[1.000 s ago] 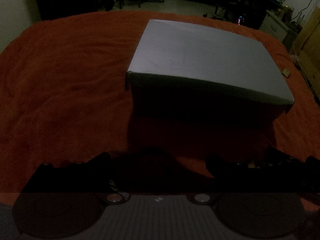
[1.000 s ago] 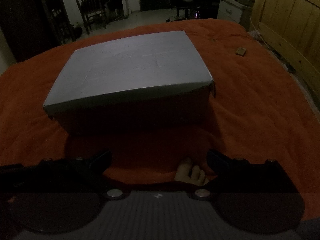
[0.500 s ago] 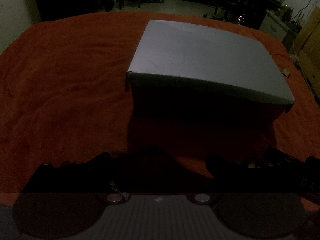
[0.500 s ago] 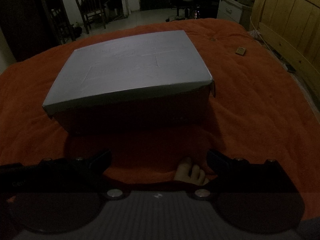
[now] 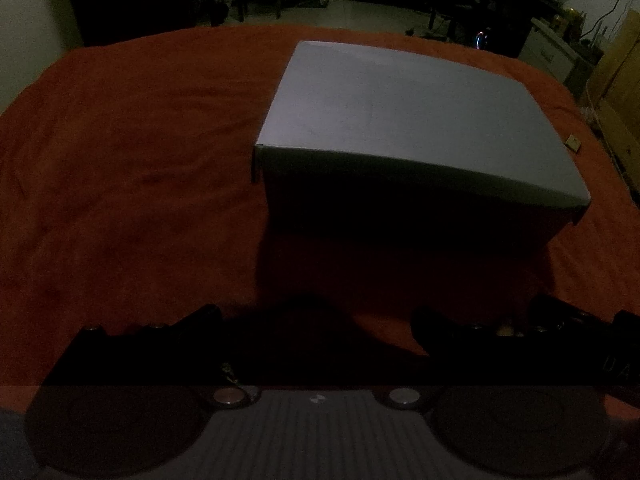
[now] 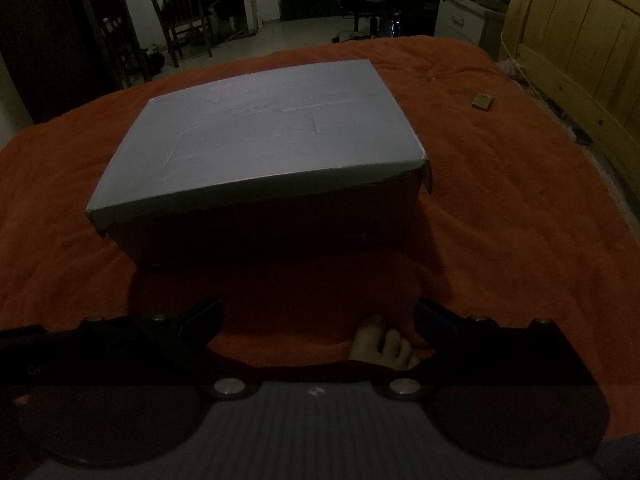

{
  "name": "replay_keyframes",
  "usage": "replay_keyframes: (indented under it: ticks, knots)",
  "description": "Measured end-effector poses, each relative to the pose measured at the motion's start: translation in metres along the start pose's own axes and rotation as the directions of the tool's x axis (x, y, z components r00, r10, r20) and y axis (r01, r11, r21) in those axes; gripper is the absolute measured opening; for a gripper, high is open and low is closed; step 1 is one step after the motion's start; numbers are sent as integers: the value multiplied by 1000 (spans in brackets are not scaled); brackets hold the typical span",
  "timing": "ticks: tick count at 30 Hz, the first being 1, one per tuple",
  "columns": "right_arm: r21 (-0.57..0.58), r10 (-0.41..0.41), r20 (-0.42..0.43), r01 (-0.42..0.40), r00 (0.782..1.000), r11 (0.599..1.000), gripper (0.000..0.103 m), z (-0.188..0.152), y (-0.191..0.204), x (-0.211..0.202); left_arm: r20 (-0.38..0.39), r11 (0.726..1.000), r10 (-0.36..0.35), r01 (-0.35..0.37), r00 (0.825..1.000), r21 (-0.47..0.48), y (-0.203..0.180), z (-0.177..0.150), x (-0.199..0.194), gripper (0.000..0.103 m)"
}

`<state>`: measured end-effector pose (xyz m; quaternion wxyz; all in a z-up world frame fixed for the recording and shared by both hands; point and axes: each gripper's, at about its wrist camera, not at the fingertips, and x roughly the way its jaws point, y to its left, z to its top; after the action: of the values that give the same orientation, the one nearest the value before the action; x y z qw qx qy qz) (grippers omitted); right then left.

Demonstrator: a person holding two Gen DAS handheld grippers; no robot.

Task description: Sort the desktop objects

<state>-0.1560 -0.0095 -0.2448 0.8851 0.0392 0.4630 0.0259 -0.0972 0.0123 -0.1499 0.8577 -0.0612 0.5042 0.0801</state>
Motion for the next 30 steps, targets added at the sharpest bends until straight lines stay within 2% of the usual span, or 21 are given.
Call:
replay_keyframes:
  ticks: [30]
  knots:
    - [1, 3, -3, -3, 1000, 1000, 103, -2, 1, 2, 0, 1000, 7, -7, 1000, 0, 3, -1, 3, 102]
